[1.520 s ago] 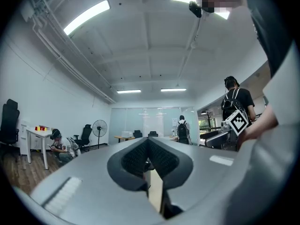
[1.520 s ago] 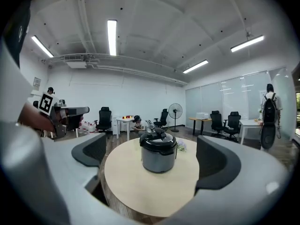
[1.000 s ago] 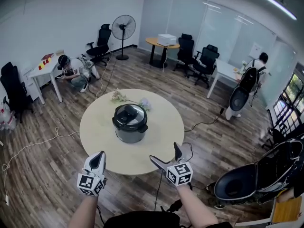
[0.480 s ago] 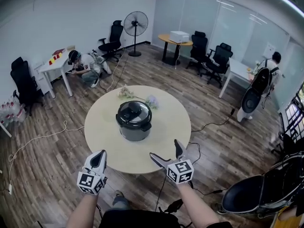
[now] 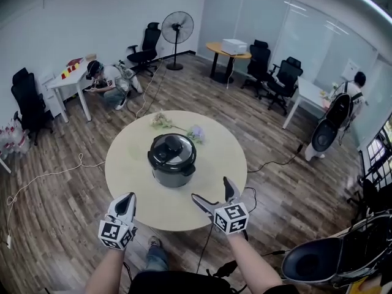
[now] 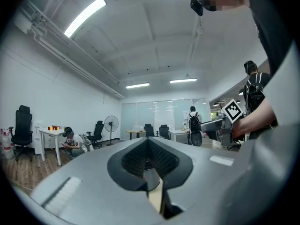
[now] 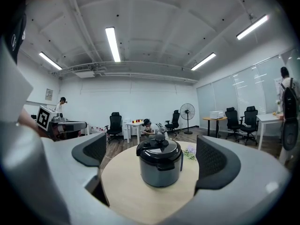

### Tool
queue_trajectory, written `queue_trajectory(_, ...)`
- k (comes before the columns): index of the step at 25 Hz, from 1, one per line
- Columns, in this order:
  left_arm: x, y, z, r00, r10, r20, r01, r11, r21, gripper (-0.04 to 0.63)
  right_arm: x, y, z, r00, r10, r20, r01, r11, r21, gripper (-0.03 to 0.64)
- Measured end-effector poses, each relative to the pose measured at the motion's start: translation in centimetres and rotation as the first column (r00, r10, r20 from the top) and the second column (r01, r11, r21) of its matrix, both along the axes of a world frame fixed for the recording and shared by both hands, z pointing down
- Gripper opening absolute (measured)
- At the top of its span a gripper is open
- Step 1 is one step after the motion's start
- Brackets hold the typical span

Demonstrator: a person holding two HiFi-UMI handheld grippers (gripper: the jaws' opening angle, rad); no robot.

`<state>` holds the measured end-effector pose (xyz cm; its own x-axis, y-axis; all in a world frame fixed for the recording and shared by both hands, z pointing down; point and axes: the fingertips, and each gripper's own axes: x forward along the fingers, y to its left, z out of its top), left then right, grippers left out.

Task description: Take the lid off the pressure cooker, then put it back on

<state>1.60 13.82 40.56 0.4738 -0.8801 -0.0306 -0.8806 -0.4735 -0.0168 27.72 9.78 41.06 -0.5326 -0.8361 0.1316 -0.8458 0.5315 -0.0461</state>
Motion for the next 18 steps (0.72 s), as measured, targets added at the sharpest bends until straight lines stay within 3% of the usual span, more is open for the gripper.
queue_trajectory(11, -2.1, -9.3, 2.0, 0.999, 0.010, -0.043, -0.010, 1.000, -0.016, 0.000, -2.5, -9.2, 0.3, 0.998, -0.012, -0.062, 0.010, 0.999, -0.038, 0.595)
queue_trajectory(18, -4.0, -16.5, 3.1, 0.998, 0.048, -0.035, -0.049, 0.998, -0.033, 0.000, -4.8, -16.0, 0.0, 0.994, 0.007, -0.109, -0.014, 0.998, -0.061, 0.595)
